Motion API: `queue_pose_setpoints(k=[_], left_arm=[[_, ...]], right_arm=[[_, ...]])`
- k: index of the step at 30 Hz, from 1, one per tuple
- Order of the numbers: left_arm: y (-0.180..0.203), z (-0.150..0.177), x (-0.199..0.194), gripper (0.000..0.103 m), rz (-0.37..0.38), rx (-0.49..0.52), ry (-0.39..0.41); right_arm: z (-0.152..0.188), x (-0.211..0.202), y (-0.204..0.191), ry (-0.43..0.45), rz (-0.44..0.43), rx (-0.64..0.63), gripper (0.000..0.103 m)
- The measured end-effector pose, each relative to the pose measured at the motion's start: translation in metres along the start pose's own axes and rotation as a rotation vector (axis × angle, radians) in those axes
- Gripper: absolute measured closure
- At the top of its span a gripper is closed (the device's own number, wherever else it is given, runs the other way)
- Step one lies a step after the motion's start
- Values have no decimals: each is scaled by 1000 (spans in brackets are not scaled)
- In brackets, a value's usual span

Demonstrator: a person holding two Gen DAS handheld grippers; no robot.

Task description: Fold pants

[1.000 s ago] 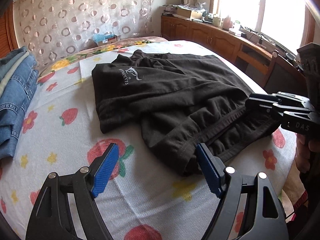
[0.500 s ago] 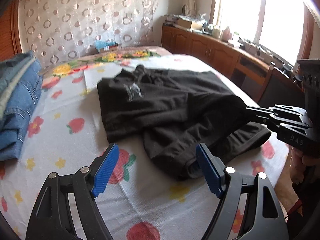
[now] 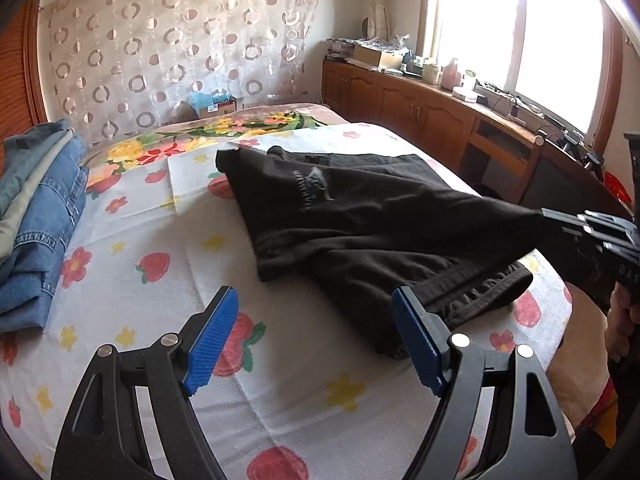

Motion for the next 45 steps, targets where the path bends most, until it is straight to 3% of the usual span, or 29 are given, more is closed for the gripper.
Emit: queue_pose_setpoints(k=[11, 22, 34, 45], left_arm=[[10, 7, 21, 23, -5, 39, -55], [8, 21, 33, 23, -14, 37, -111], [-2, 7, 13, 23, -25, 13, -46], [-25, -3, -13, 23, -57, -14, 9]], right_arm=[[33, 11, 5, -105, 32, 32, 98], [26, 2, 15, -93, 22, 60, 93], [10, -9, 4, -24, 31, -10, 88], [-6, 29, -20, -12, -43, -31, 73]])
Point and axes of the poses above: each gripper's, at about its wrist camera, not at the fingertips, and x roughly the way its jaws point, y to its right, z to its underside, the point moved 5 cm from there along x, roughly the way its jaws point, and after that the axes turned 8 degrees about y, right-handed, at the moved point
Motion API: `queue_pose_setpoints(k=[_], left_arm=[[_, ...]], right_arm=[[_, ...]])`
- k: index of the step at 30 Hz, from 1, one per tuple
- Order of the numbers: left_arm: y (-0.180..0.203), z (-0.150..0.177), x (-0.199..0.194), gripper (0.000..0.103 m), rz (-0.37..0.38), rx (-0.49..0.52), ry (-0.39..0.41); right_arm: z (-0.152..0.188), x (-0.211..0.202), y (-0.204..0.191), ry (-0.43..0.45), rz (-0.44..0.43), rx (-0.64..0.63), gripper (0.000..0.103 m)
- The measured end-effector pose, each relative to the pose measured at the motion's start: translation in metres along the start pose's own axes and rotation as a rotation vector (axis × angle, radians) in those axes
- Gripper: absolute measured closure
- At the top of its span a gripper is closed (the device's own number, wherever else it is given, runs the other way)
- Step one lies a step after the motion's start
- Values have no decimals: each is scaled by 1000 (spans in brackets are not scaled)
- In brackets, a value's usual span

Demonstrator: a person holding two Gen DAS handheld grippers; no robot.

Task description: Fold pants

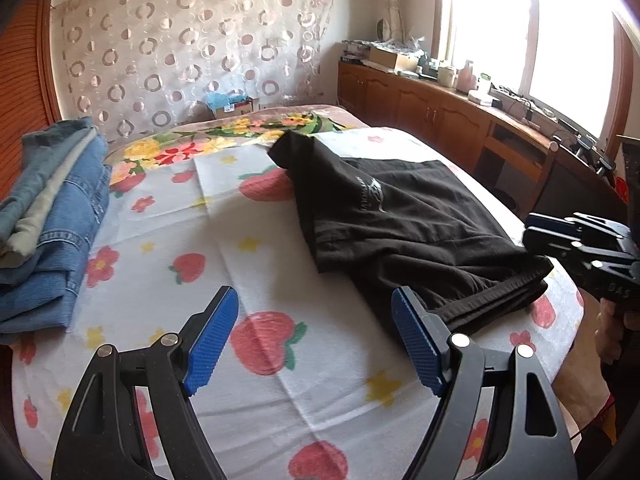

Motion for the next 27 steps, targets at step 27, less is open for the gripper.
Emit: queue_pose_setpoints(k=[27], left_arm=[[-59, 0, -28, 23, -86, -76, 54]], right_arm=[[-27, 120, -67, -70, -142, -263, 63]])
Point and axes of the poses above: each gripper's, at about its wrist camera, not at the fingertips, and x roughly the way its jaws point, y to its right, z to its underside, the point moved 5 cm from there along x, roughly the way its jaws point, and after that the axes turned 8 degrees about y, right-handed, at the moved point
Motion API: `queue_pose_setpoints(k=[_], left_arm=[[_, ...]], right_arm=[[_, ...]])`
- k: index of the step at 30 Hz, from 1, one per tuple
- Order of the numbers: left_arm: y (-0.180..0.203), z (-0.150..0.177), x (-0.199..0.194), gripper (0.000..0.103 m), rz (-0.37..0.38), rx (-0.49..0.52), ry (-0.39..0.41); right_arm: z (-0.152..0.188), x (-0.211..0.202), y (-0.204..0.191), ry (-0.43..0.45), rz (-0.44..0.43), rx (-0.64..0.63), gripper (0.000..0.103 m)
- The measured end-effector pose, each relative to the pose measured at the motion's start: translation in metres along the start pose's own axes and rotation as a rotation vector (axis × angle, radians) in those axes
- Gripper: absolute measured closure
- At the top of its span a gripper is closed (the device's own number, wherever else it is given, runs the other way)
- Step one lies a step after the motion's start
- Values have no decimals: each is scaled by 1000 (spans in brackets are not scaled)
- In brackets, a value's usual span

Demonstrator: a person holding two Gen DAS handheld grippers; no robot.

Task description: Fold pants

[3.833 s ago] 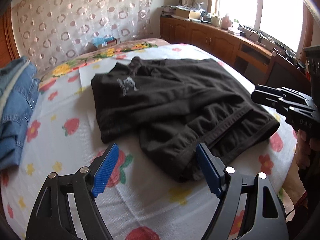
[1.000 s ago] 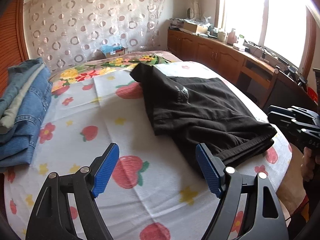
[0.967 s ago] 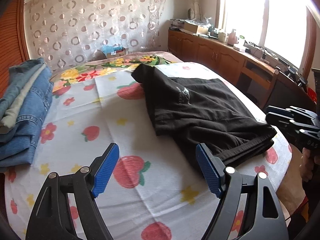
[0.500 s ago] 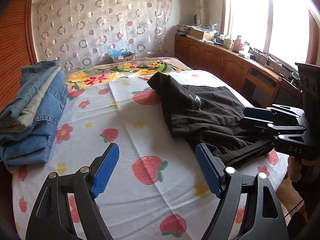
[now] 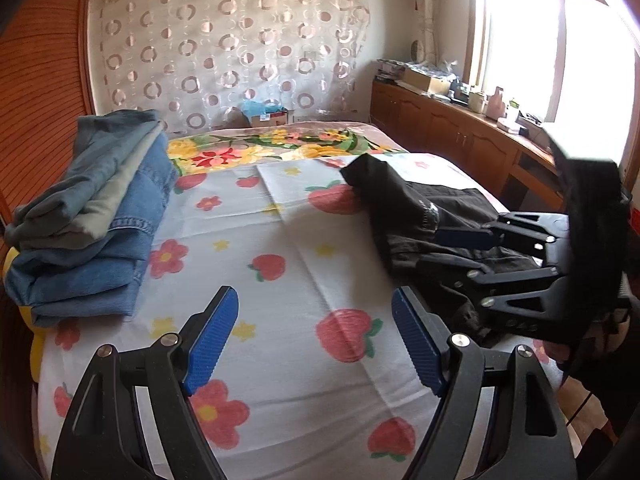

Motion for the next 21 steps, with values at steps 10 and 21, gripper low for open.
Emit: queue_pose_setpoints(k=[10, 21], left_arm=[[-13, 6, 1, 23, -11, -25, -10], [1, 9, 9, 23, 19, -3, -32]], right_arm=[[0, 42, -3, -99, 57, -131, 67], [-34, 11, 35, 34, 56, 39, 100]])
Point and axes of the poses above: each gripper's, at about its wrist camera, not at the fingertips, and x roughly the way its jaws point, y to its right, z to its underside, the point moved 5 cm from there along x, roughly the way its jaws point, and after that the axes turned 8 degrees about y, right-handed, at the moved point
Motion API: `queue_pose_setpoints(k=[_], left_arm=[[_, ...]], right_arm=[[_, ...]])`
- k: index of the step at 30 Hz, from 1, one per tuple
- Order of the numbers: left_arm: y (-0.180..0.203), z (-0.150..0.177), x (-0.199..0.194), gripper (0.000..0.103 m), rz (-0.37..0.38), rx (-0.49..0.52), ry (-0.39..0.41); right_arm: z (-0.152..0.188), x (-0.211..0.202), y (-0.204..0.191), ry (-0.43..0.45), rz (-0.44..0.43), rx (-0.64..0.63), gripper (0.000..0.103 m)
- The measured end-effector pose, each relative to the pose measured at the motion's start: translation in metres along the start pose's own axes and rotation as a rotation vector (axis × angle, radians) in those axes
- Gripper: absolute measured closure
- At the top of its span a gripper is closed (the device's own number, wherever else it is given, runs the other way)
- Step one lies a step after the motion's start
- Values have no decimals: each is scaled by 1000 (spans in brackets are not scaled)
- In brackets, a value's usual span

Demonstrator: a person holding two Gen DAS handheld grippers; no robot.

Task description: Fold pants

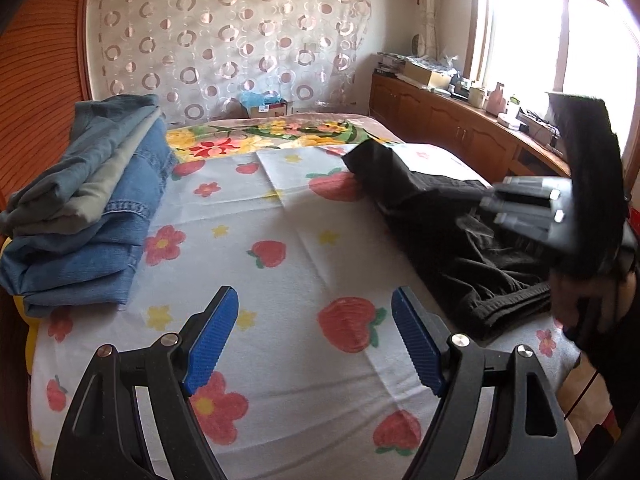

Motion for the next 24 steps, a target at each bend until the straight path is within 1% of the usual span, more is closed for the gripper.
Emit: queue_pose_setpoints(k=[3, 7, 9, 15, 20, 24], left_arm=[[9, 0, 5, 23, 15, 15, -7], [20, 0, 10, 23, 31, 30, -13], [24, 0, 11, 23, 37, 36, -14], [33, 2, 11, 23, 49, 48, -18], [35, 4, 13, 23, 49, 48, -24], [37, 4, 13, 23, 49, 50, -26]], right_arm=[[-9, -11, 21, 31, 43, 12, 100], [-11, -18, 51, 41, 97, 31, 100], [-11, -18, 69, 36, 129, 43, 100], [-10, -8, 108, -1, 233, 84, 100], [-15, 15, 124, -36, 292, 132, 100], [-20, 28, 124, -74, 320, 157, 100]])
Point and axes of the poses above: each gripper's, at about its wrist camera, not at the fingertips, and x roughly the way its jaws point, y to its right, z to its underside, the point moved 5 cm from there along x, roughly the way its jaws point, and after that the axes turned 8 degrees about y, right-handed, at the moved point
